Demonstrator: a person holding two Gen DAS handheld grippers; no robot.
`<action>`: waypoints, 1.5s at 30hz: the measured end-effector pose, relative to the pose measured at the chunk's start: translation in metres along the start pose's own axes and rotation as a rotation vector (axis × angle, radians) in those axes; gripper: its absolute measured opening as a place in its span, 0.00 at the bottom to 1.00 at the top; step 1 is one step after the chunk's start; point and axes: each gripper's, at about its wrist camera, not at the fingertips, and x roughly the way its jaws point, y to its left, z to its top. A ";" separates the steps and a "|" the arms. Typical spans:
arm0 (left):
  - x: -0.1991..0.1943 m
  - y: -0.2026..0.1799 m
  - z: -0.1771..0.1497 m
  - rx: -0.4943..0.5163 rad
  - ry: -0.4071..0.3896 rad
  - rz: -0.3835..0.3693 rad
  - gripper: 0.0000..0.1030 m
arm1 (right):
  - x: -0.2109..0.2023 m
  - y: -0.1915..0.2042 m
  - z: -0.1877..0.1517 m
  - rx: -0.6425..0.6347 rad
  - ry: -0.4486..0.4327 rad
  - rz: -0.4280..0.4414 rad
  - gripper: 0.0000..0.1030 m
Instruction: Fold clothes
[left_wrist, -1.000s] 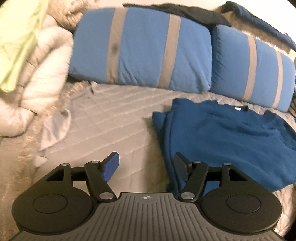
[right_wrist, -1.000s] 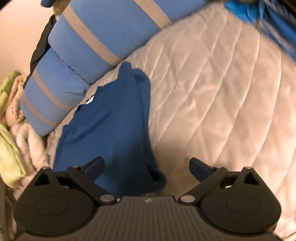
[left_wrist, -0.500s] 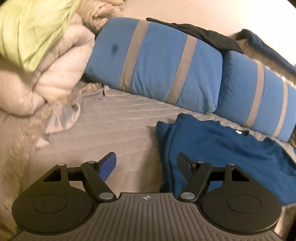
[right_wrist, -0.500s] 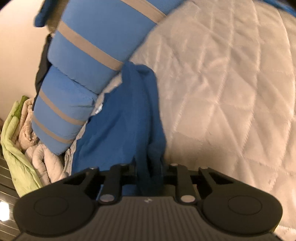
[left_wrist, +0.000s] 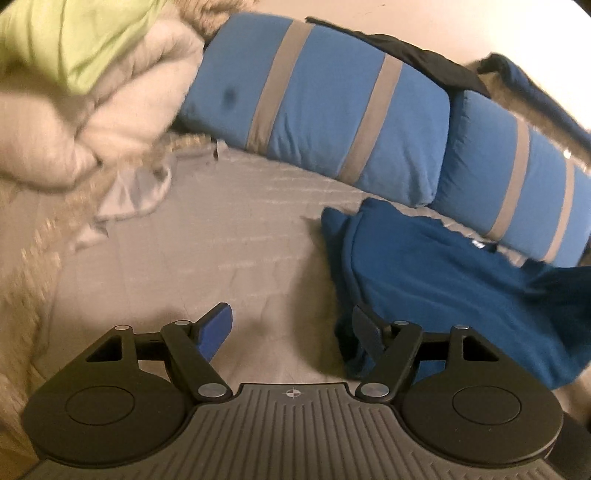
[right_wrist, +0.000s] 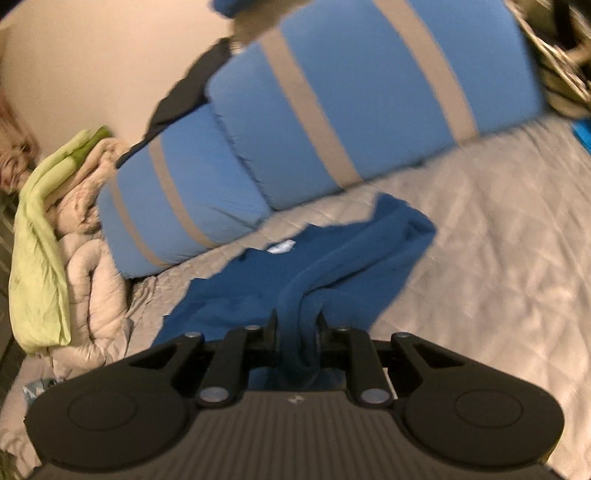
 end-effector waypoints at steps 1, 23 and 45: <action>-0.001 0.006 0.001 -0.039 0.011 -0.025 0.70 | 0.005 0.012 0.004 -0.024 -0.003 0.007 0.16; -0.033 0.025 0.026 -0.127 -0.041 -0.142 0.70 | 0.220 0.291 -0.140 -0.608 0.349 0.247 0.15; 0.003 -0.021 0.076 0.120 0.057 -0.184 0.70 | 0.165 0.290 -0.133 -0.718 0.256 0.315 0.93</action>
